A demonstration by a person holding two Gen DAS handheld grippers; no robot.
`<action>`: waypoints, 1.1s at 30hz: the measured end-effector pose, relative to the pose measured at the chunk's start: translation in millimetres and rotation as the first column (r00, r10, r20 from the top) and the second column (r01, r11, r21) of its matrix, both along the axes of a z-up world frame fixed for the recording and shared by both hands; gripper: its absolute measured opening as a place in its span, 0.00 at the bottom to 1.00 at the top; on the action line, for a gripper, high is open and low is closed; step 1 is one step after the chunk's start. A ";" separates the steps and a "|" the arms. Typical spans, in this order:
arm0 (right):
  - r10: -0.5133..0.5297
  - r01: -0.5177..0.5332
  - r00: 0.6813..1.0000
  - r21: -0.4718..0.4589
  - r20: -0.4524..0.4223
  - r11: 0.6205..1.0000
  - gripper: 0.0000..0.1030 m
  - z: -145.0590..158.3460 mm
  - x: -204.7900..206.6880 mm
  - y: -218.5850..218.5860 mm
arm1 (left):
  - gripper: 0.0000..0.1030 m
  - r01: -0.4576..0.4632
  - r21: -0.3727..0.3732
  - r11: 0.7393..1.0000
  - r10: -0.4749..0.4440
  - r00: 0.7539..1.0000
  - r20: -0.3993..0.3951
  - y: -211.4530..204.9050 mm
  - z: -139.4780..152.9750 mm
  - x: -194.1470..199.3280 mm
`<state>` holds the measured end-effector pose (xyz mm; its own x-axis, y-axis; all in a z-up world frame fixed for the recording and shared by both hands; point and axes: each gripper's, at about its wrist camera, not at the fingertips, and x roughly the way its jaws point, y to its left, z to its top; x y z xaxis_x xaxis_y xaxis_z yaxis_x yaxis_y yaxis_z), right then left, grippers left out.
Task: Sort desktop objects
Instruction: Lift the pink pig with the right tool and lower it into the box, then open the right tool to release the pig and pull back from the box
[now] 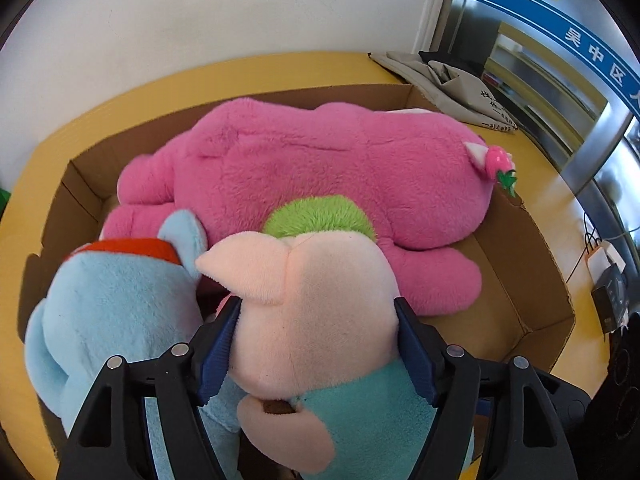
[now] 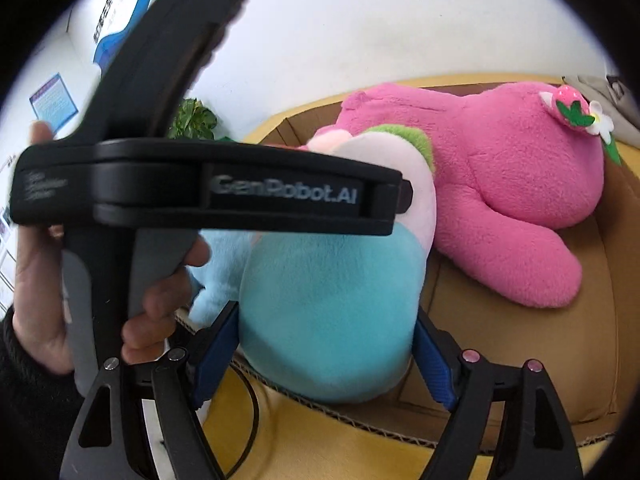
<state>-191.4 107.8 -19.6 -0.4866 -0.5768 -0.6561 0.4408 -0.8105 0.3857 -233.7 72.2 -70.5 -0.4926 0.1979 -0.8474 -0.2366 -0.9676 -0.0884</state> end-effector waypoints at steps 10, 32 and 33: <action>-0.104 0.102 0.992 -0.029 -0.077 0.994 1.00 17.7 25.7 26.3 | 0.87 -0.048 0.066 0.997 0.051 0.998 -0.041 -19.5 26.6 17.6; -0.128 0.125 0.992 0.216 0.000 0.968 0.89 19.2 -0.9 -0.9 | 1.00 -0.138 0.086 0.987 0.153 0.965 -0.210 -73.9 77.6 117.2; -0.131 0.130 0.991 0.210 -0.010 0.969 0.89 21.4 2.1 -0.1 | 1.00 -0.140 0.089 0.986 0.155 0.966 -0.207 -74.0 76.9 123.2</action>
